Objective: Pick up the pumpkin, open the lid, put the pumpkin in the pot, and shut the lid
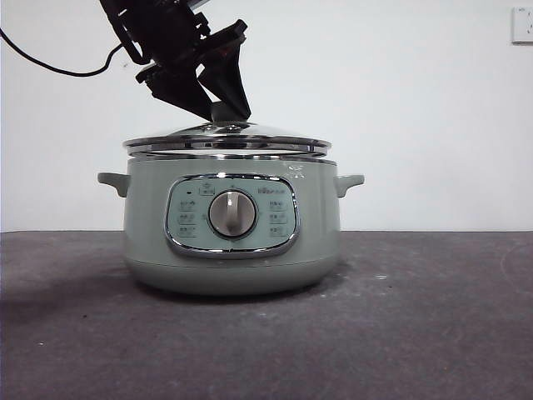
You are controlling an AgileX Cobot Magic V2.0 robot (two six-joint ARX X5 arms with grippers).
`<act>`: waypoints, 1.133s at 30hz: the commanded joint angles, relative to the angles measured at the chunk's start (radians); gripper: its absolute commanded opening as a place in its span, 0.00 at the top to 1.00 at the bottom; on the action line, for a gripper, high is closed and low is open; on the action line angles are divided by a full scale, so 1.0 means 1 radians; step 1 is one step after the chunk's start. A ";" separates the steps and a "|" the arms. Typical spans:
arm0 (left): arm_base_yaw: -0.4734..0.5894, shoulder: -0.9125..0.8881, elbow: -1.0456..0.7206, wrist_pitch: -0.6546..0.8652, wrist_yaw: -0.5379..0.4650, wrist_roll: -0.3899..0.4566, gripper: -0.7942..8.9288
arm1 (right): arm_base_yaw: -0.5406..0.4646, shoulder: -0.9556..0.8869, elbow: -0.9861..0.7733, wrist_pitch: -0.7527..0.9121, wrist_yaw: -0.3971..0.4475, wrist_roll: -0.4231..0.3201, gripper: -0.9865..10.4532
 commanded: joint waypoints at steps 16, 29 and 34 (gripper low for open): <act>-0.028 0.021 0.005 0.018 -0.002 0.006 0.93 | 0.000 0.003 -0.007 0.001 0.001 0.012 0.37; -0.027 0.020 0.005 -0.019 -0.002 0.003 0.36 | 0.001 0.012 -0.007 -0.051 -0.009 0.013 0.37; -0.027 0.005 0.005 -0.027 -0.002 0.000 0.36 | 0.002 0.027 -0.007 -0.086 -0.010 0.013 0.37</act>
